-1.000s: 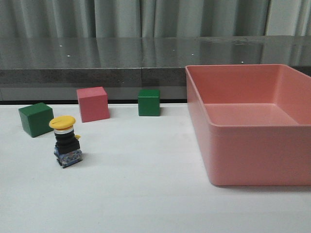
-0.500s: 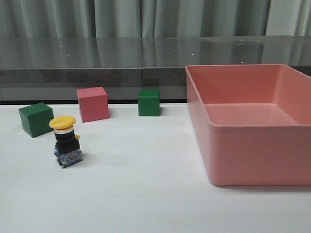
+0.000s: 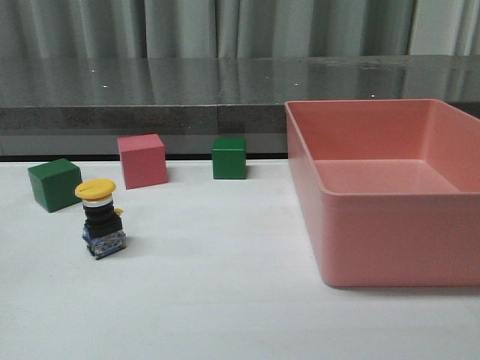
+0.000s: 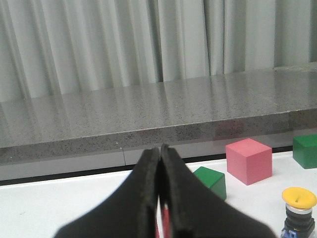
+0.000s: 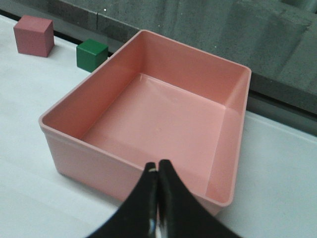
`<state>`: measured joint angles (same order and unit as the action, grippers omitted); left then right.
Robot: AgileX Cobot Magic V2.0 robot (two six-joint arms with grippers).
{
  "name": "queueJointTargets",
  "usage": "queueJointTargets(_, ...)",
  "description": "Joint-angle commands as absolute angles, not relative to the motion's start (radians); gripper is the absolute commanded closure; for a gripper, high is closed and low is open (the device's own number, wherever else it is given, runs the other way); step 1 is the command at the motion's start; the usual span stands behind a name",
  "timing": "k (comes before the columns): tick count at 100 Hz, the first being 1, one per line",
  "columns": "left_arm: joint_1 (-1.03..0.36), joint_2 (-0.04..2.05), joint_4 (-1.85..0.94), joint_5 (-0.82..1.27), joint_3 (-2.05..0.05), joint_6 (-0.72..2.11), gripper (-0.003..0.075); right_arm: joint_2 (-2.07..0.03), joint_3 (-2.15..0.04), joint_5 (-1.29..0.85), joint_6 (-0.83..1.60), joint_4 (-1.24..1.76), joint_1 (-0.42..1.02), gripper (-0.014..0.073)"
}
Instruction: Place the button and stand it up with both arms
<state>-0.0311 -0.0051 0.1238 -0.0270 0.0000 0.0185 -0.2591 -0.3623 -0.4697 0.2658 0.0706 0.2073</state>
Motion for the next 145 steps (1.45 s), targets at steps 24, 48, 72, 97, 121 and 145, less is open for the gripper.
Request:
queueJointTargets(24,-0.030,-0.036,0.123,-0.106,0.046,0.008,0.0740,-0.012,-0.187,-0.155,0.127,0.069,0.048,0.0655)
queueJointTargets(48,-0.030,-0.036,0.123,-0.104,0.046,0.008,0.0740,0.030,-0.059,-0.021,0.071,0.068,0.043,0.0655)
queueJointTargets(72,-0.030,-0.036,0.123,-0.104,0.046,0.008,0.0740,0.030,0.013,0.078,0.039,0.056,0.043,0.0655)
queueJointTargets(97,-0.030,-0.036,0.123,-0.104,0.046,0.008,0.0740,0.030,0.013,0.076,-0.006,0.022,0.043,0.0655)
queueJointTargets(121,-0.030,-0.036,0.123,-0.104,0.046,0.008,0.0740,0.030,0.013,0.071,-0.006,0.022,0.043,0.0655)
queueJointTargets(145,-0.030,-0.036,0.123,-0.104,0.046,0.008,0.0740,0.030,0.013,0.071,-0.006,0.022,0.043,0.0655)
